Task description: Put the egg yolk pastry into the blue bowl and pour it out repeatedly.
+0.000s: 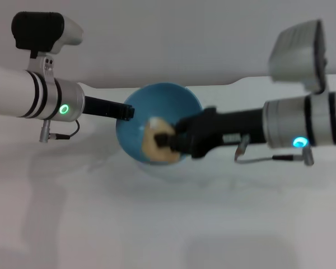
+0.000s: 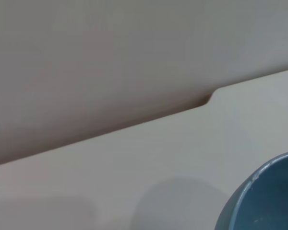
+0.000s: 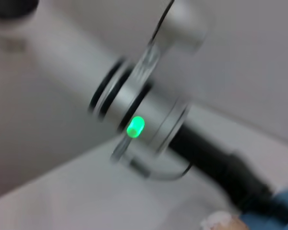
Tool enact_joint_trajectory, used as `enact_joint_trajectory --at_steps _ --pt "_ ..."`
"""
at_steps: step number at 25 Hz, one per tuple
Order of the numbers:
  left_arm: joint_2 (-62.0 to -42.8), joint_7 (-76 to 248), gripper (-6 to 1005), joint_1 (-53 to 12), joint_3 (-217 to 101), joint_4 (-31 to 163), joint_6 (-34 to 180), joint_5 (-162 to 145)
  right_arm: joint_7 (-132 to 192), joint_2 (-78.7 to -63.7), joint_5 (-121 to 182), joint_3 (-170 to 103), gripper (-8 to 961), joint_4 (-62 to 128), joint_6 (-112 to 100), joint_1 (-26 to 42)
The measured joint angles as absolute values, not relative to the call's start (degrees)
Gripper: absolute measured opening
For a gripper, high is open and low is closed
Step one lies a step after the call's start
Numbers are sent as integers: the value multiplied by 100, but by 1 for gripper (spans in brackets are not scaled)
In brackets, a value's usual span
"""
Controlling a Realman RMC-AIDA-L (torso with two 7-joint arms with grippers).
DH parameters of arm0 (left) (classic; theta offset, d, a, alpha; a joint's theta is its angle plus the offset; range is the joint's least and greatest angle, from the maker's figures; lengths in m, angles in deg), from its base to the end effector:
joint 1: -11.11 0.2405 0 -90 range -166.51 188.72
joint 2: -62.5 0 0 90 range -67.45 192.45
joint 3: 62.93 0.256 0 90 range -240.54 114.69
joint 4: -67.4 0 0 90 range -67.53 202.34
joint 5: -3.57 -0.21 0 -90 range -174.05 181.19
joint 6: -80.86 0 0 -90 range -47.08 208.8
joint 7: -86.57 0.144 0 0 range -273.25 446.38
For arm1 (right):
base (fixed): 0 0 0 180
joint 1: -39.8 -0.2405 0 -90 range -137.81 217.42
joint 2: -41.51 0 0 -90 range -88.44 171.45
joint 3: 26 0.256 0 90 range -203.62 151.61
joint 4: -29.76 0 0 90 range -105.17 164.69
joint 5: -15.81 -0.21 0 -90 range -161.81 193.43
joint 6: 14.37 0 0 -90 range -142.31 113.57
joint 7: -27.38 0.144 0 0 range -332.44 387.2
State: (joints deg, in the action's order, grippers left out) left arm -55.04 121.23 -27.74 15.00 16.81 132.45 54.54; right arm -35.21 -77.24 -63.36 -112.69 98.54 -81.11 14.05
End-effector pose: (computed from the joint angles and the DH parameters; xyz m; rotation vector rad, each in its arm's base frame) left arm -0.2034 0.4212 -0.0326 -2.3348 -1.1484 -0.1154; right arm 0.1393 0.3413 -0.0418 -2.8348 0.6681 0.5277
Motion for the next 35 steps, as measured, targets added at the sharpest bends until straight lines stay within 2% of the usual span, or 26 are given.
enact_joint_trajectory --at_steps 12,18,20,35 --pt "-5535 12117 16 -2684 1655 1412 13466 5493 -3674 -7708 -6411 -10784 113 9257 -7714 1309" --pt "-5536 12113 16 -2698 1682 1338 13549 5499 -3679 -7705 -6408 -10783 104 9082 -7524 1208" --pt "-5536 12113 16 -2689 1716 1287 13581 5502 -3771 -7706 -6407 -10804 122 9059 -7480 1162" --pt "-5546 12124 16 -2653 1742 1203 13682 5509 -3957 -7728 -6470 -10039 465 9433 -7458 1282"
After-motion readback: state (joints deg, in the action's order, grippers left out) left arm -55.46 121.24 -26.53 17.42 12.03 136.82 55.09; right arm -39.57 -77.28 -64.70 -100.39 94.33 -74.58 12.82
